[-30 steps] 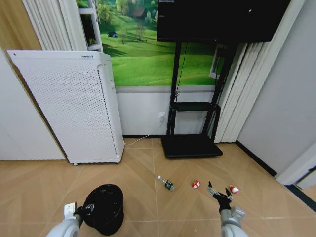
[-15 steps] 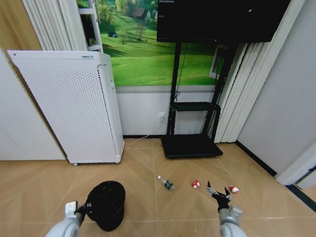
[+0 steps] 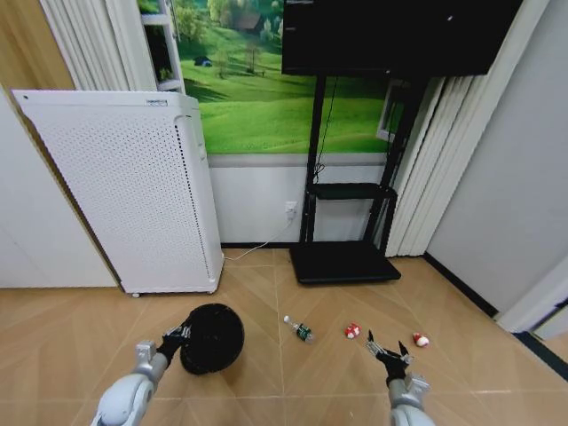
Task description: Pick up the trash bin and place the garbage on the floor into it.
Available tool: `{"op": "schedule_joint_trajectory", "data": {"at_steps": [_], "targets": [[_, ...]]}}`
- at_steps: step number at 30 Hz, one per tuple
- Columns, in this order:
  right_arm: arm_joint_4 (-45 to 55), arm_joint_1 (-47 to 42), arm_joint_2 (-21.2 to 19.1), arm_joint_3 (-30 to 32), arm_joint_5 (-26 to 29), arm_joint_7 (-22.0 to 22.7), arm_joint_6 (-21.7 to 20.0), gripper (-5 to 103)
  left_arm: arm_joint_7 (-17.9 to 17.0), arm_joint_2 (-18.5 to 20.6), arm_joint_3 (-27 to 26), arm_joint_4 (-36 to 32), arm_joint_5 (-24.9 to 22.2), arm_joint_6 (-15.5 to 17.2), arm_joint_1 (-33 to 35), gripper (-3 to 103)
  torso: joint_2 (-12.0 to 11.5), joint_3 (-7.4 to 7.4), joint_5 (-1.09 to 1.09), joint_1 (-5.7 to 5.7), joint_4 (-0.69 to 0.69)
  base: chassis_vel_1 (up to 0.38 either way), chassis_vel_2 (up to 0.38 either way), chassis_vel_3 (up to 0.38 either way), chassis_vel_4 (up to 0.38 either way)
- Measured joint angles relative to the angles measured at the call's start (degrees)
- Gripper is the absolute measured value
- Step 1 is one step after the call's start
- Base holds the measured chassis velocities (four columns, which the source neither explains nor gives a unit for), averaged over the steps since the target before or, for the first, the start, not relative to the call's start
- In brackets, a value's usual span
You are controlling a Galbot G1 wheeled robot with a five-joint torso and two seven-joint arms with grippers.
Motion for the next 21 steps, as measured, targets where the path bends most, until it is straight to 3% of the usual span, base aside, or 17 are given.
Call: {"op": "schedule_joint_trajectory", "data": {"at_steps": [10,12,13,15,16,21], "targets": [[0.56,2.15,-0.72,-2.65,-0.77,-1.47,-3.61,100,1.63,1.56,3.74,1.96,-4.71,-0.98,-8.77,7,0.00,0.01,0.01,0.00,0.02,0.000,0.000,0.000,0.000],[0.93,2.32,-1.67,-4.65,0.49,-3.67,-5.95,100,2.61,2.70,5.01,1.97,-8.00,-0.80,-10.79,7,0.00,0.00,0.02,0.00,0.04,0.000,0.000,0.000,0.000],[0.91,2.30,-4.42,-8.73,1.98,-9.47,-7.58,100,3.49,4.27,7.19,2.69,-11.15,-0.14,-14.08,7,0.00,0.01,0.02,0.00,0.04,0.000,0.000,0.000,0.000],[0.91,2.32,-6.21,-11.11,3.00,-11.65,-8.36,100,3.54,4.91,8.25,3.32,-11.52,-0.08,-15.86,7,0.00,0.00,0.02,0.00,0.01,0.000,0.000,0.000,0.000],[0.90,3.15,-8.39,-14.40,4.72,-12.79,-10.93,100,2.46,5.37,9.50,4.33,-11.13,0.09,-18.22,7,0.00,0.00,0.00,0.00,0.00,0.000,0.000,0.000,0.000],[-2.00,6.65,-10.41,-17.75,2.76,-14.93,-13.11,100,-2.20,5.10,10.06,4.77,-11.93,1.40,-20.66,7,0.00,0.00,0.02,0.00,0.03,0.000,0.000,0.000,0.000]]}}
